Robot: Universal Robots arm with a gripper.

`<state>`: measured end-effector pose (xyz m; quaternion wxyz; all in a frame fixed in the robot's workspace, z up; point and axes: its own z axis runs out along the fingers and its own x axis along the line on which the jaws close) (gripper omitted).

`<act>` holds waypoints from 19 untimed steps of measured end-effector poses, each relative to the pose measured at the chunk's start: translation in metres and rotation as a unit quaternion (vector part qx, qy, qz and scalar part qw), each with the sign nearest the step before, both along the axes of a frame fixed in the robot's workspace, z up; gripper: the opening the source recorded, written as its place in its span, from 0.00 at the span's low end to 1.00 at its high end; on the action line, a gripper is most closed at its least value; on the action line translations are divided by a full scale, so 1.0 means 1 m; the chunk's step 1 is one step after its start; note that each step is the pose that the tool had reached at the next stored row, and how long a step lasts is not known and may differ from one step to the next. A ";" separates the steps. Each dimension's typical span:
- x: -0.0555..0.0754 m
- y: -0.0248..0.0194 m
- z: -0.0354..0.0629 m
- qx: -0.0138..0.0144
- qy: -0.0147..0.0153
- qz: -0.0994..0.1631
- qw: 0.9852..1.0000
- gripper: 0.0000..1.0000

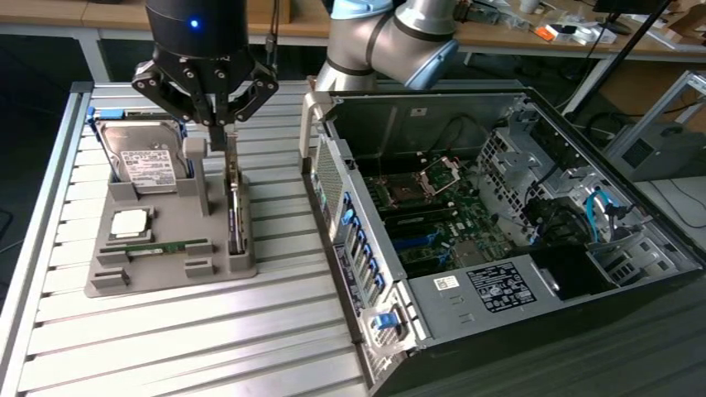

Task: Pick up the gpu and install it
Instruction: 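Reach for the gpu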

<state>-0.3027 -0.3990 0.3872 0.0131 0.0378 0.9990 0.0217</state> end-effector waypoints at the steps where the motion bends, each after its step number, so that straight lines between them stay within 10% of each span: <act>1: -0.001 0.0000 0.0000 0.000 0.000 0.000 1.000 0.11; 19: -0.017 0.0000 -0.0005 0.000 0.000 0.000 1.000 0.11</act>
